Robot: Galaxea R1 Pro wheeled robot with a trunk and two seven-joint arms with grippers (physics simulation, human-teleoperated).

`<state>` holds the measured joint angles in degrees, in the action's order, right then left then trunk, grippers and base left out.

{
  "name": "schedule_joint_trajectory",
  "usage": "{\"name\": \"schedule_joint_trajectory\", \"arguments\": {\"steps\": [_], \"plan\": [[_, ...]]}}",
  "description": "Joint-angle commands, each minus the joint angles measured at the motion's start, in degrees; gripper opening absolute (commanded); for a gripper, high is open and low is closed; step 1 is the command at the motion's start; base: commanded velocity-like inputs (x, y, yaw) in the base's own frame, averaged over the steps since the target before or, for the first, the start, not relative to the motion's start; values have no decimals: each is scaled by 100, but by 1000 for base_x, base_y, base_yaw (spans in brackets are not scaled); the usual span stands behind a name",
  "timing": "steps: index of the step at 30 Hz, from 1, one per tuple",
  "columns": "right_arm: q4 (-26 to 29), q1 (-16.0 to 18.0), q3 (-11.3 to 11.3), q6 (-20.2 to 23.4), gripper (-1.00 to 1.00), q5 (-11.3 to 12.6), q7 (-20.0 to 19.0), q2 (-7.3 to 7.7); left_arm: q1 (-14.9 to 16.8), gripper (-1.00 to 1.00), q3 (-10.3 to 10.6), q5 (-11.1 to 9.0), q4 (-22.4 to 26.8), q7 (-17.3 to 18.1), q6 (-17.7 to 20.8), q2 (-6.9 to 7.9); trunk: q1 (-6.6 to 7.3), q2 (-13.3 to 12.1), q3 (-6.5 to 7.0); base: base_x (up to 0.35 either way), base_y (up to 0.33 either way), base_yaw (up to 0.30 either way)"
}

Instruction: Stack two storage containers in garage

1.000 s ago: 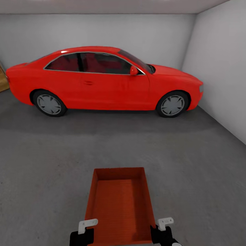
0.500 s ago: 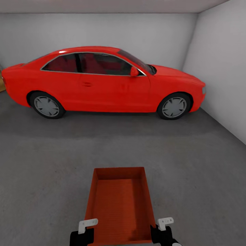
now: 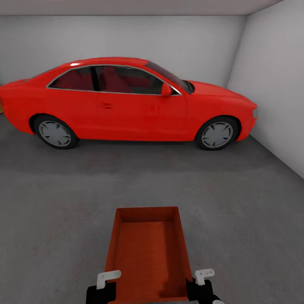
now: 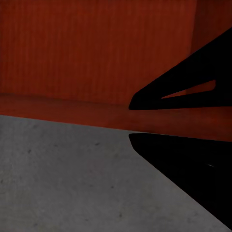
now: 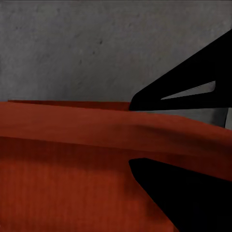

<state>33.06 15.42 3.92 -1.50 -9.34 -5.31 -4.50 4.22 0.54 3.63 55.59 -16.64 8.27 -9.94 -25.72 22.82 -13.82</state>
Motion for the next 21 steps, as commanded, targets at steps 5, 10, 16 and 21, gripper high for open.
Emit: {"name": "schedule_joint_trajectory", "arguments": {"steps": [5,10,16,21], "plan": [[17,3,48,-186,-100,-33,-75,-95,0,-100,56,-3,-209,-59,36,-6,-6,10,-10,182,0,0],[17,4,47,-184,-100,-33,-76,-95,0,-100,56,-3,-211,-59,34,-6,-6,10,-39,16,0,32],[17,1,48,-184,-100,-38,-75,-95,0,-100,59,-3,-207,-59,34,-6,-6,10,-88,0,0,53],[17,2,47,-180,-100,-44,-74,-95,0,-100,59,-3,-207,-59,34,-6,-6,10,-90,0,0,2]]}}
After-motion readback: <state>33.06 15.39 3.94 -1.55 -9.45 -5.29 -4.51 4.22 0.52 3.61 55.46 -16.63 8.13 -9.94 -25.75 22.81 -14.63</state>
